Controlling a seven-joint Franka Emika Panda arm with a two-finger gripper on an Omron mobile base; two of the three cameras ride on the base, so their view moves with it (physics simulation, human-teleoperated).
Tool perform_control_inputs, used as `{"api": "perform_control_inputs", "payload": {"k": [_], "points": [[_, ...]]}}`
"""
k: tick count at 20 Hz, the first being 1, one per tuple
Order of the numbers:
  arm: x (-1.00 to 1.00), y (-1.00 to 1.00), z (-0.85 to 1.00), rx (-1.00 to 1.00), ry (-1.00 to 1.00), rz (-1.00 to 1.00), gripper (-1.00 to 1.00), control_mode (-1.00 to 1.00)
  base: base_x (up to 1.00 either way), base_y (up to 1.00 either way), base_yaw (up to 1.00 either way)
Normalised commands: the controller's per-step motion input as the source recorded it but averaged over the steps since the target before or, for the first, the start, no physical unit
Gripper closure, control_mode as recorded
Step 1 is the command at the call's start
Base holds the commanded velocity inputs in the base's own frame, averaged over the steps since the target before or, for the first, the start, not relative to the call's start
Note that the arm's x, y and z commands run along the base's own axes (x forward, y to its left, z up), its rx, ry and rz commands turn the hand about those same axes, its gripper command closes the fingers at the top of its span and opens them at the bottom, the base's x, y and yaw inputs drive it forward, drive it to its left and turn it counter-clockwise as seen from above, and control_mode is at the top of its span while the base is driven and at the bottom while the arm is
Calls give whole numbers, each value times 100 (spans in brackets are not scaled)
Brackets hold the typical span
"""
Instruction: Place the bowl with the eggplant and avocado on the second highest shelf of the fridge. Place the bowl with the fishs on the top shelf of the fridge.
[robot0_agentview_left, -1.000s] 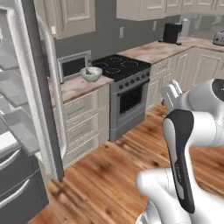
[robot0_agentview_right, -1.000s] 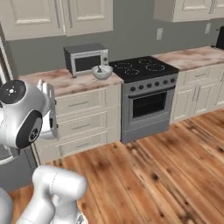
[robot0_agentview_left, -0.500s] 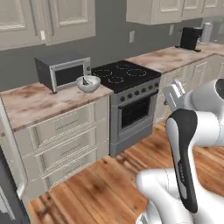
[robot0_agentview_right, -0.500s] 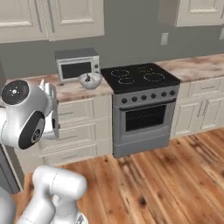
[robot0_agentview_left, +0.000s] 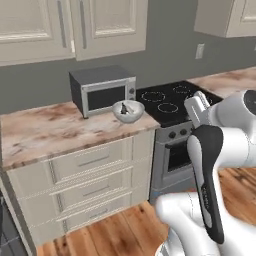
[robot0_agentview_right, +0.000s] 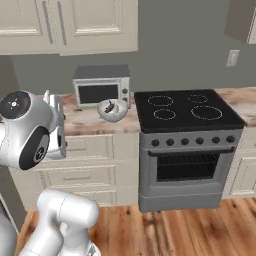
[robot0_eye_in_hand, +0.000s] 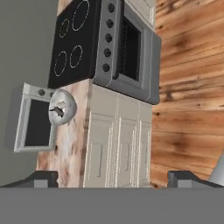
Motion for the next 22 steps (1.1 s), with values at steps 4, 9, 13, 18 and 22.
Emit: {"api": "perform_control_inputs", "payload": {"k": [4,9,13,18,22], "points": [[0,0,0,0,0,0,-100,100,100,-42,16],[0,0,0,0,0,0,-100,100,96,-8,19],[0,0,0,0,0,0,-100,100,64,6,27],[35,-9,-10,0,2,6,-100,-100,42,-1,13],[79,-59,-43,0,7,21,-100,-100,0,0,0]]}}
